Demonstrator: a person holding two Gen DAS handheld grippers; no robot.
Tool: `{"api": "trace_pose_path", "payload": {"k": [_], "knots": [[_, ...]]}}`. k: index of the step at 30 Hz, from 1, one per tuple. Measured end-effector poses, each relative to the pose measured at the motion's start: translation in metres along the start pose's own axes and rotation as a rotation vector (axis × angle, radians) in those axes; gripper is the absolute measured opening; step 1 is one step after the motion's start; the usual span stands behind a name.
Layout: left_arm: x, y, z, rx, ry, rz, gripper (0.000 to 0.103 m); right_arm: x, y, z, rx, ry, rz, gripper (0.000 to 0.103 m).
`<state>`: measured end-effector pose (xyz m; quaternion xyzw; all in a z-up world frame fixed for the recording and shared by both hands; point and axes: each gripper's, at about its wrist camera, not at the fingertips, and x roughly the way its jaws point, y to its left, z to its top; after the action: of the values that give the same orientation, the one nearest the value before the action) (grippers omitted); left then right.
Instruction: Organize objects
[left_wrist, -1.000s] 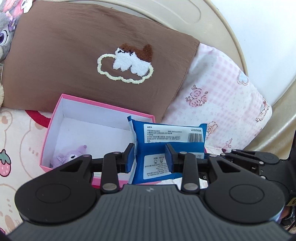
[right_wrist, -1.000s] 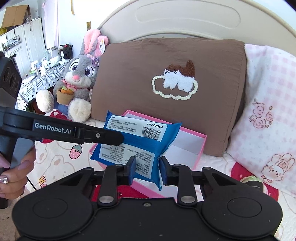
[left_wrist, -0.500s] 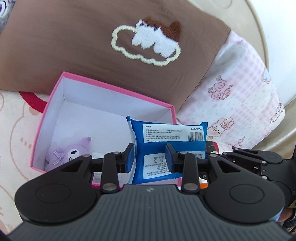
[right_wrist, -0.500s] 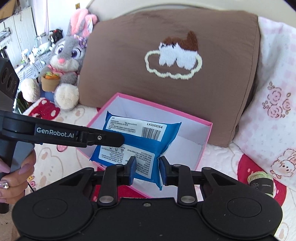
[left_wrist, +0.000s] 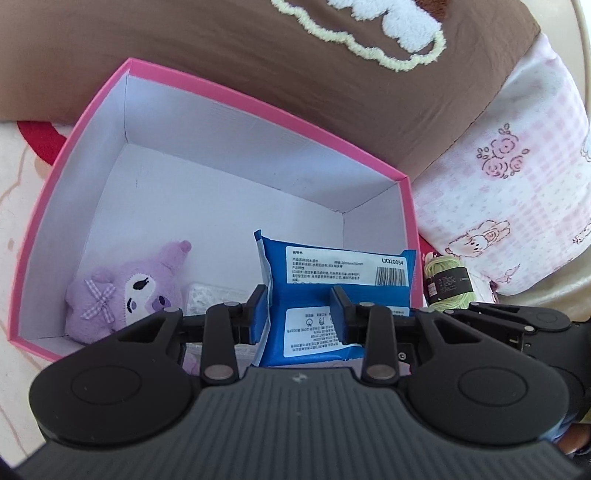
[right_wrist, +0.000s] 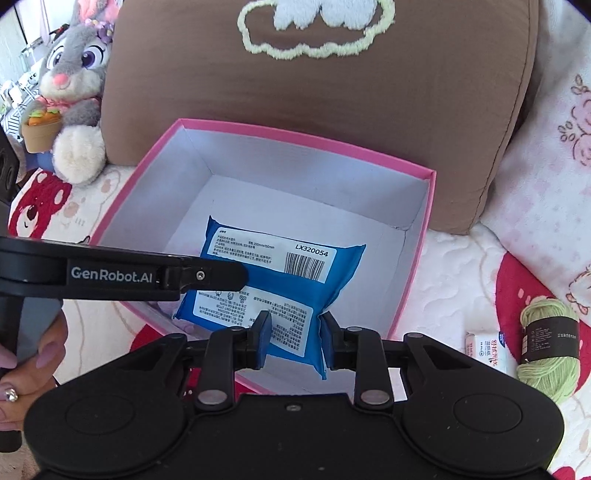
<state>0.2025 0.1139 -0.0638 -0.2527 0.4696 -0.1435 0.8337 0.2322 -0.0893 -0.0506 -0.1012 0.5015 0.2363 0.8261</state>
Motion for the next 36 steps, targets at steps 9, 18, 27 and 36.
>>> {"api": "trace_pose_path", "payload": {"k": [9, 18, 27, 36], "knots": [[0.018, 0.009, -0.005, 0.003, 0.026, 0.003, 0.033, 0.02, 0.013, -0.004, -0.081, 0.063, -0.087, 0.036], [0.029, 0.011, -0.01, 0.005, 0.035, 0.007, 0.033, 0.034, 0.011, 0.001, -0.089, 0.114, -0.112, 0.038], [0.034, 0.012, -0.013, 0.011, 0.036, 0.002, 0.03, 0.039, 0.006, 0.0, -0.07, 0.133, -0.122, 0.039], [0.04, 0.006, -0.023, 0.053, 0.033, 0.045, 0.022, 0.026, 0.001, -0.009, -0.125, 0.043, -0.113, 0.038]]}}
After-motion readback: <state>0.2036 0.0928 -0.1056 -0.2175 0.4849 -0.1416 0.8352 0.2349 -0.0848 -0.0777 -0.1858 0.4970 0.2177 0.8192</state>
